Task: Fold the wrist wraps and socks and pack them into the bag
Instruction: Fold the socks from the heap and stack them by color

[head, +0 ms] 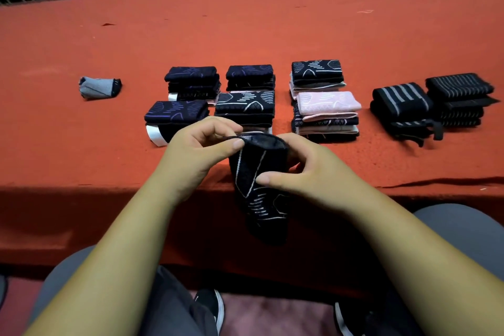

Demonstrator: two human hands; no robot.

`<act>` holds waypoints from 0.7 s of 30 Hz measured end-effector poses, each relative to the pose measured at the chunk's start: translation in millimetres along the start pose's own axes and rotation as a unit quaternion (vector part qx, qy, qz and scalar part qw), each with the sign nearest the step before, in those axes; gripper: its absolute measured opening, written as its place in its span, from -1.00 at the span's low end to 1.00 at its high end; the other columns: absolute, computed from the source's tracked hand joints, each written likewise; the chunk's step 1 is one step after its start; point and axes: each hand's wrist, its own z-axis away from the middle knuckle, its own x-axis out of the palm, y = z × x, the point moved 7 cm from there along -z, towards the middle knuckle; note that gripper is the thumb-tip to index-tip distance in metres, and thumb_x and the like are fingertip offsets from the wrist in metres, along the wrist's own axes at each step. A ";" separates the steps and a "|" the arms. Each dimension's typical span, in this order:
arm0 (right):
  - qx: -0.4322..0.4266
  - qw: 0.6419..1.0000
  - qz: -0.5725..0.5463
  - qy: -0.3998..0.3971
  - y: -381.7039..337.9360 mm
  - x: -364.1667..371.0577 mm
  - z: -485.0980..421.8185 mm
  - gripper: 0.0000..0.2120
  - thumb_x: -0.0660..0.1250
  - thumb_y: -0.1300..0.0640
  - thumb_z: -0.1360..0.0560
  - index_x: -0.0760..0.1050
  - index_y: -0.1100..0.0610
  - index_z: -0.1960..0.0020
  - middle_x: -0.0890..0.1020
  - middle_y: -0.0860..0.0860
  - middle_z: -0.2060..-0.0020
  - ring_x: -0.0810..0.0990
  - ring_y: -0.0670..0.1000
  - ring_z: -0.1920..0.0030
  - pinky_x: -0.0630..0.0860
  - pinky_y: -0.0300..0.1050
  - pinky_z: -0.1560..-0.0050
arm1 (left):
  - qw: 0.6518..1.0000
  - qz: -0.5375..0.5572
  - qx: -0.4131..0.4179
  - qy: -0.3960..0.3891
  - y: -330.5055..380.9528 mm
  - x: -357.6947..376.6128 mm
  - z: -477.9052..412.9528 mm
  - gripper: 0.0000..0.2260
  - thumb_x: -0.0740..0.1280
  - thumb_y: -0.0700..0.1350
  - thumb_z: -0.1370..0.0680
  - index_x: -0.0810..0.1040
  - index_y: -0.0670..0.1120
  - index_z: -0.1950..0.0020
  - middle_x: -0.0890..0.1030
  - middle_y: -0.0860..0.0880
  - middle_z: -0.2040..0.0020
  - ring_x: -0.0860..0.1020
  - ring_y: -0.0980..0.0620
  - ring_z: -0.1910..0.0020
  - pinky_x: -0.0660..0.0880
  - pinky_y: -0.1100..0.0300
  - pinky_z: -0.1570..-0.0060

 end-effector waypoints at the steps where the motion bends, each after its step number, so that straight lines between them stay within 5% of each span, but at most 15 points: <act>1: -0.004 1.000 0.024 0.010 -0.3 0.3 -0.4 -0.49 0.63 -0.13 -0.44 0.58 -0.12 -0.33 0.71 -0.19 -0.14 0.68 -0.08 -0.14 0.57 0.01 -0.26 | 1.000 -0.013 0.003 0.010 0.3 2.4 0.0 -0.90 0.54 -0.20 -0.51 0.64 -0.13 0.10 0.68 -0.01 -0.11 0.63 0.06 -0.06 0.56 0.15 -0.10; 8: 0.022 0.994 -0.106 0.024 15.4 -7.0 -5.4 -0.76 0.41 0.27 -0.61 0.64 0.08 -0.25 0.75 -0.04 -0.05 0.68 -0.07 -0.06 0.55 0.00 -0.19 | 0.997 0.041 -0.067 0.010 -13.5 20.0 -0.3 -0.60 0.52 -0.27 -0.51 0.52 -0.27 -0.31 0.68 -0.08 -0.07 0.67 0.09 -0.03 0.61 0.19 -0.08; 12: 0.039 0.966 -0.254 0.031 13.3 -14.3 -4.0 -0.76 0.32 0.35 -0.66 0.58 0.26 -0.31 0.74 0.15 -0.16 0.69 0.05 -0.10 0.60 -0.02 -0.17 | 0.991 0.044 -0.116 -0.045 -26.1 29.1 2.7 -0.82 0.49 -0.18 -0.60 0.65 -0.20 -0.17 0.66 -0.11 0.07 0.61 -0.06 0.06 0.58 -0.02 0.00; 15: 0.059 0.968 -0.241 0.040 18.7 -19.7 -5.4 -0.78 0.41 0.19 -0.66 0.62 0.20 -0.29 0.75 0.14 -0.17 0.72 0.04 -0.12 0.62 0.00 -0.18 | 0.984 0.101 -0.147 -0.012 -26.8 37.5 3.6 -0.94 0.48 -0.12 -0.60 0.68 -0.07 -0.05 0.66 -0.13 0.08 0.61 -0.09 0.17 0.53 0.04 0.21; 18: 0.090 0.985 -0.150 0.010 28.8 -17.5 -7.0 -0.93 0.47 0.13 -0.61 0.69 0.10 -0.08 0.79 -0.02 0.10 0.66 -0.09 0.17 0.61 -0.05 0.06 | 0.978 0.144 -0.150 0.029 -27.2 42.0 2.1 -0.97 0.45 -0.15 -0.61 0.68 -0.09 -0.03 0.69 -0.12 0.12 0.63 0.00 0.29 0.53 0.17 0.36; 21: 0.104 0.983 -0.148 0.041 32.5 -22.4 -9.5 -0.91 0.46 0.13 -0.62 0.68 0.05 0.06 0.66 -0.12 0.34 0.49 -0.08 0.38 0.43 -0.15 0.29 | 0.973 0.156 -0.166 0.022 -28.2 41.1 0.2 -0.90 0.45 -0.11 -0.62 0.70 -0.09 -0.09 0.72 -0.14 -0.03 0.68 -0.06 0.04 0.62 0.09 0.11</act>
